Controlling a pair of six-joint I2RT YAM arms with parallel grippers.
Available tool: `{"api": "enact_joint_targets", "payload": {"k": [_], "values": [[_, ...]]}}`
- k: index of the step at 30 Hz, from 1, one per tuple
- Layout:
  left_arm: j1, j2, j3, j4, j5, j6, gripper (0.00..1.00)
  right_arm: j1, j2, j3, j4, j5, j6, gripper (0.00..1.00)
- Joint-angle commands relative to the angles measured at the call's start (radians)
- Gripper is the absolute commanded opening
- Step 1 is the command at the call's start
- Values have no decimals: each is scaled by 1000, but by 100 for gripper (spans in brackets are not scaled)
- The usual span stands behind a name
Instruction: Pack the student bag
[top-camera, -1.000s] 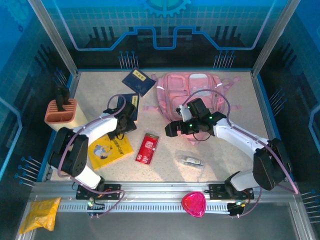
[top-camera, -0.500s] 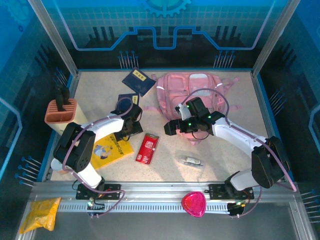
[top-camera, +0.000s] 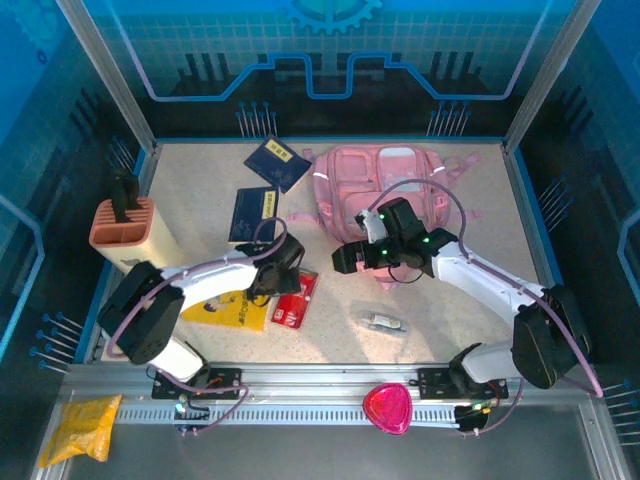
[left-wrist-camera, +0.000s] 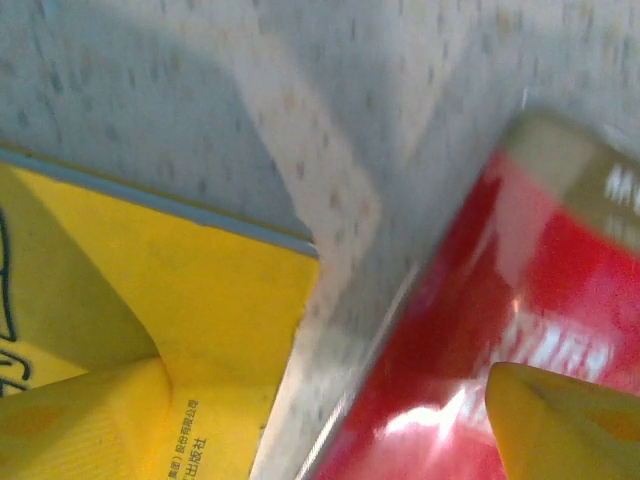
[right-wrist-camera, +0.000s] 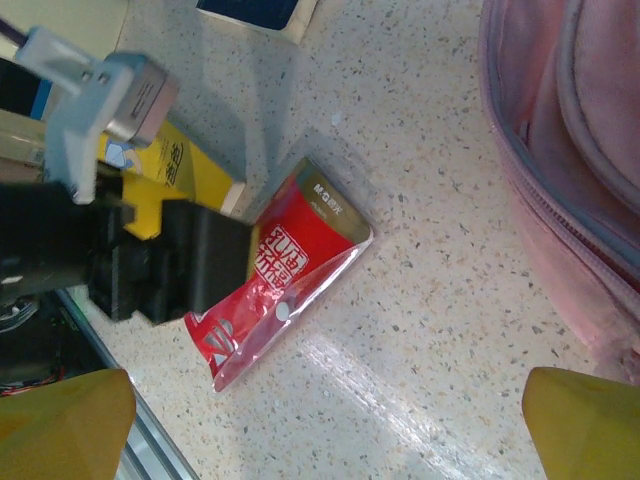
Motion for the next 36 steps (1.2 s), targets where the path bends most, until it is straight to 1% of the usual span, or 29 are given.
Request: {"api": "enact_joint_targets", "payload": {"k": [1, 2, 3, 6, 8, 10, 12, 14, 17, 21, 24, 27, 30, 32, 34, 36], "values": [[-20, -99, -74, -48, 160, -34, 82, 2, -19, -11, 9, 19, -12, 100], [-19, -140, -84, -41, 175, -34, 81, 1, -16, -12, 7, 16, -11, 100], [-19, -190, -90, -53, 168, -44, 82, 4, -15, -16, 11, 9, -13, 100], [-11, -333, -97, -122, 83, -99, 82, 17, -2, -25, 23, 11, -16, 100], [17, -412, -116, -162, 39, -174, 82, 30, 16, -21, 24, 8, -21, 100], [74, -496, -148, -186, 15, -236, 81, 52, 37, -12, 27, 7, -30, 100], [139, -577, -174, -210, -2, -265, 81, 74, 62, 3, 28, 19, -40, 100], [224, -650, -199, -229, -5, -264, 80, 91, 93, 24, 25, 21, -41, 100], [351, -727, -225, -325, -24, -280, 82, 126, 141, 51, 48, 29, -29, 98], [486, -805, -285, -362, -16, -279, 84, 176, 199, 92, 59, 44, -35, 98], [585, -810, -332, -348, 6, -278, 86, 197, 222, 109, 70, 40, -38, 98], [655, -763, -368, -294, 40, -273, 87, 206, 231, 121, 71, 40, -46, 98], [665, -714, -376, -238, 48, -267, 86, 206, 227, 129, 53, 60, -52, 98], [664, -692, -388, -167, 89, -240, 85, 209, 218, 121, 47, 83, -48, 99], [664, -660, -410, -69, 155, -208, 80, 208, 212, 101, 61, 86, -52, 99], [663, -601, -407, -30, 190, -191, 75, 209, 208, 76, 83, 93, -55, 99]]}}
